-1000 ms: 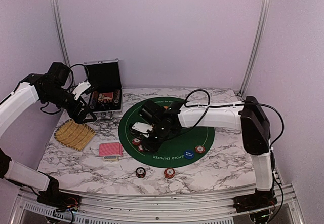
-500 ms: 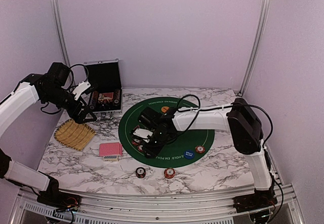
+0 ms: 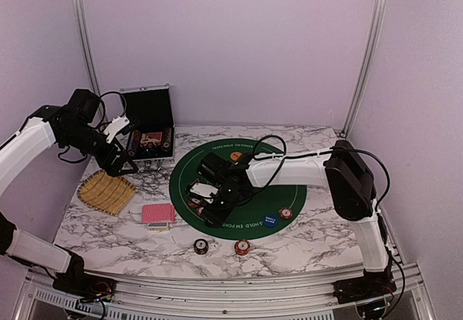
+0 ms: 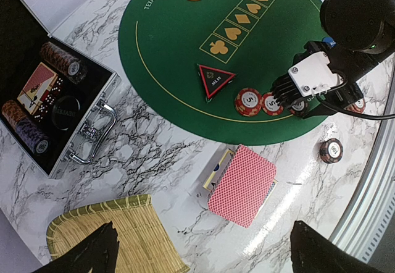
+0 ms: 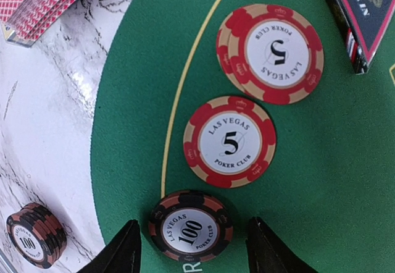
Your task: Distribute texas hold em gaming equipment
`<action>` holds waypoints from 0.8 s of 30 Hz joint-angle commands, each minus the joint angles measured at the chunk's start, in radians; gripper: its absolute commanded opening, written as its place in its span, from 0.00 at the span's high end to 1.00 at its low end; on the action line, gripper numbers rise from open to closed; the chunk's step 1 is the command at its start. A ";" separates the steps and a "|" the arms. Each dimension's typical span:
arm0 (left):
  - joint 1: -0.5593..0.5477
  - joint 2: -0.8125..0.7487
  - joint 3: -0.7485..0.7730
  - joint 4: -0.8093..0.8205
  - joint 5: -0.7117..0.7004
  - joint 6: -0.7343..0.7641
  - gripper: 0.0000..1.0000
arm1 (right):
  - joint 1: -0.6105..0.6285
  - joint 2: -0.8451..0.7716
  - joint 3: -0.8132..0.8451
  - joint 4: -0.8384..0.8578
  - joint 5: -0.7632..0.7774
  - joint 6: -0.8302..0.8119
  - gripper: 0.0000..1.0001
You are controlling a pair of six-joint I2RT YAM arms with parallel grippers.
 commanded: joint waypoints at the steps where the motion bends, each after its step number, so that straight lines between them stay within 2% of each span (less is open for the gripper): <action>1: -0.004 -0.014 0.024 -0.025 0.016 0.007 0.01 | -0.001 -0.059 0.040 -0.013 0.037 0.004 0.43; 7: -0.004 -0.018 0.027 -0.025 0.013 0.007 0.01 | 0.023 -0.157 0.017 -0.017 0.016 0.001 0.43; 11: -0.003 -0.014 0.028 -0.025 0.016 0.006 0.01 | 0.083 -0.183 0.007 -0.040 -0.029 -0.016 0.36; 15: -0.004 -0.014 0.028 -0.025 0.016 0.007 0.01 | 0.136 -0.168 0.002 -0.062 -0.063 -0.042 0.32; 24: -0.004 -0.018 0.027 -0.025 0.013 0.009 0.01 | 0.171 -0.092 0.013 -0.092 -0.120 -0.080 0.31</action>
